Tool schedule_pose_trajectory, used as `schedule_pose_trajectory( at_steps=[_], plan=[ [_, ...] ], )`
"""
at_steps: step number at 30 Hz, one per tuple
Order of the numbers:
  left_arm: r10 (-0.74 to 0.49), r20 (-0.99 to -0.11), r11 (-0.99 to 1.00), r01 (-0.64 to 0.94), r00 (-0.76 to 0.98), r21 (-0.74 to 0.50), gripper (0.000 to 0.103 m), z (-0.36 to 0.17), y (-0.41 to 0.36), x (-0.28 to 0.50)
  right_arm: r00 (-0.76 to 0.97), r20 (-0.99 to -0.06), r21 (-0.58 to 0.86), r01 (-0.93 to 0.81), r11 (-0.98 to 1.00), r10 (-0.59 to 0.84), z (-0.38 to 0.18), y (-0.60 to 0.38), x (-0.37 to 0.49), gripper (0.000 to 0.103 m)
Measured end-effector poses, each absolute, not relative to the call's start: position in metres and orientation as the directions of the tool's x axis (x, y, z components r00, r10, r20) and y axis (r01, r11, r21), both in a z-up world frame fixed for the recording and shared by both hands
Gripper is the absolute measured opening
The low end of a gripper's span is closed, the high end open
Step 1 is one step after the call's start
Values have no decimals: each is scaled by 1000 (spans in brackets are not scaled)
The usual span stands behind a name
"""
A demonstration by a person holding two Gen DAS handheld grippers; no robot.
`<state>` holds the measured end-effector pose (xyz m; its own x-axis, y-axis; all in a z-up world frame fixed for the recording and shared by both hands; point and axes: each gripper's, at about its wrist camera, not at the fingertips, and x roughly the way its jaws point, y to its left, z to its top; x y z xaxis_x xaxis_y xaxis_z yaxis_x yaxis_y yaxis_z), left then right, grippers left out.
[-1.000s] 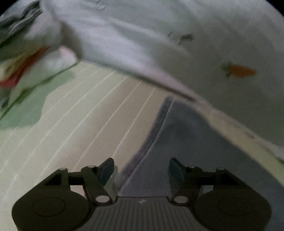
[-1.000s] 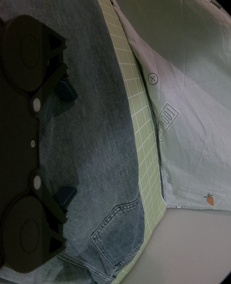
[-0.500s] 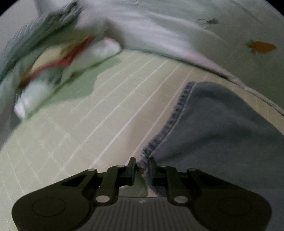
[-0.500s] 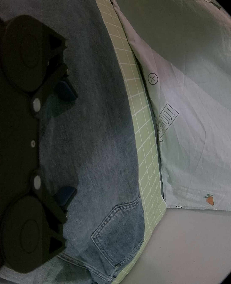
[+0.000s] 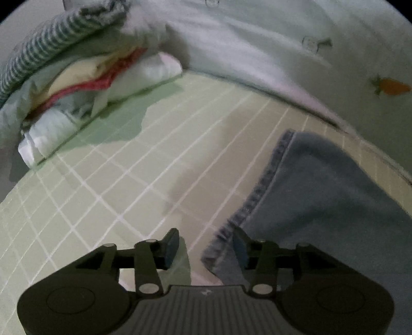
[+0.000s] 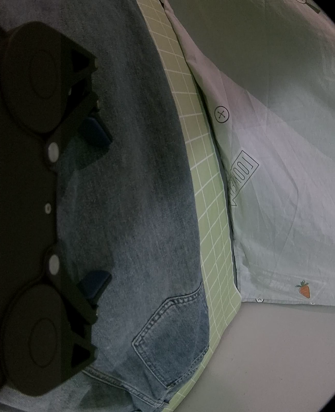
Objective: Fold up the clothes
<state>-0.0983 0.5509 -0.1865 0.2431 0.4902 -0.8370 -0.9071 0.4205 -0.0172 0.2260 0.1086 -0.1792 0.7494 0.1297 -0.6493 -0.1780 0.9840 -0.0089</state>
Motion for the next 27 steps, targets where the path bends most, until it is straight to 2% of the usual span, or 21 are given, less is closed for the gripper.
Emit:
schedule_pose_trajectory(
  at_steps=[5, 7, 8, 9, 16, 17, 18, 19, 20, 21, 22, 24, 25, 27],
  plan=[
    [406, -794, 509, -834, 452, -215, 50, -166, 566, -95, 749, -650, -10, -177, 984, 128, -179, 109, 226, 103],
    [396, -773, 566, -795, 496, -219, 59, -157, 574, -80, 749, -650, -10, -177, 984, 128, -179, 109, 226, 103],
    [388, -765, 600, -771, 513, -213, 69, -154, 580, -69, 749, -650, -10, -177, 984, 128, -179, 109, 226, 103],
    [377, -761, 626, -751, 528, -211, 74, -154, 585, -60, 749, -650, -10, -177, 984, 128, -179, 109, 226, 103],
    [260, -824, 644, -726, 504, -241, 76, -195, 623, -2, 749, -651, -12, -177, 984, 127, -179, 109, 226, 103],
    [252, -814, 653, -713, 523, -256, 74, -194, 624, 1, 749, -651, -12, -177, 984, 126, -179, 109, 226, 103],
    [225, -811, 656, -699, 540, -284, 65, -195, 626, 4, 748, -651, -12, -177, 984, 126, -179, 109, 226, 103],
    [195, -804, 654, -685, 562, -321, 34, -195, 628, 6, 748, -651, -12, -177, 984, 126, -179, 109, 226, 103],
    [162, -792, 648, -669, 588, -365, 13, -194, 629, 8, 748, -651, -13, -177, 984, 126, -179, 109, 226, 103],
    [149, -778, 634, -663, 610, -398, 8, -192, 630, 8, 749, -651, -14, -177, 984, 126, -179, 109, 226, 103],
    [179, -762, 619, -674, 622, -404, 8, -187, 627, 7, 749, -651, -14, -177, 984, 125, -179, 109, 226, 103],
    [294, -722, 638, -691, 626, -339, 9, -169, 611, 6, 748, -652, -14, -177, 984, 125, -179, 109, 226, 103],
    [358, -697, 658, -697, 622, -284, 10, -159, 601, 6, 748, -652, -14, -177, 984, 125, -179, 109, 226, 103],
    [516, -648, 691, -720, 560, -73, 17, -144, 577, 15, 748, -652, -15, -177, 984, 125, -179, 110, 226, 103]
  ],
)
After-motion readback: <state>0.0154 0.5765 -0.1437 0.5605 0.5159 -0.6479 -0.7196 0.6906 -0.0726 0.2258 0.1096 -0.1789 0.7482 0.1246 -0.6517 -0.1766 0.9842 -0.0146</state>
